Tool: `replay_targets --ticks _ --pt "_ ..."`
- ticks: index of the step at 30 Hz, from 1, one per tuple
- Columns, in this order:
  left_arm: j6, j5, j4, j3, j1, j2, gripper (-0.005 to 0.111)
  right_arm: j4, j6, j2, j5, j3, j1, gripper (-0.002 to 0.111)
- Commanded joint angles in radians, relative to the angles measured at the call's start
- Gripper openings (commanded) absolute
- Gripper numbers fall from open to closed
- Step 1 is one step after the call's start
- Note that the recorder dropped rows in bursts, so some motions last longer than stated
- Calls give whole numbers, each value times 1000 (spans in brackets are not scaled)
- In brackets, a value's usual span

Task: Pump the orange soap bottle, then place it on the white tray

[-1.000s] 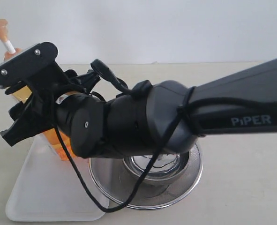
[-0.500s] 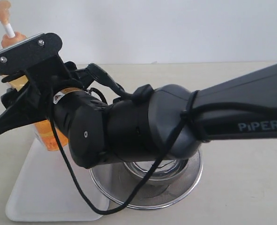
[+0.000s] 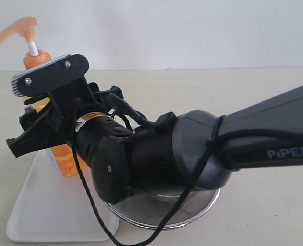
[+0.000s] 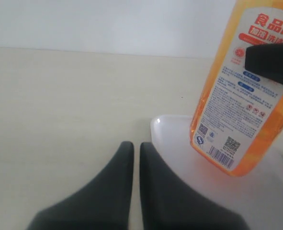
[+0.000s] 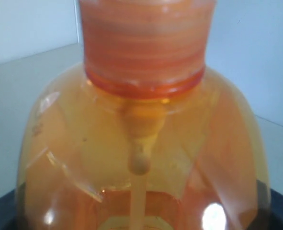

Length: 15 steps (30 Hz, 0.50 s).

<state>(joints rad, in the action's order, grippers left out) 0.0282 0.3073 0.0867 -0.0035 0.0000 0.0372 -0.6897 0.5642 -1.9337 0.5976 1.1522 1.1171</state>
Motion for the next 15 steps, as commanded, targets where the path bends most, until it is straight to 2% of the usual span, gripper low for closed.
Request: replay_targets --ticks 1,15 --pt "-9 -11 -2 4 -1 -2 5 35 -6 27 42 11 0 0" --pt "-9 -11 -2 4 -1 -2 5 21 46 27 -35 11 0 0"
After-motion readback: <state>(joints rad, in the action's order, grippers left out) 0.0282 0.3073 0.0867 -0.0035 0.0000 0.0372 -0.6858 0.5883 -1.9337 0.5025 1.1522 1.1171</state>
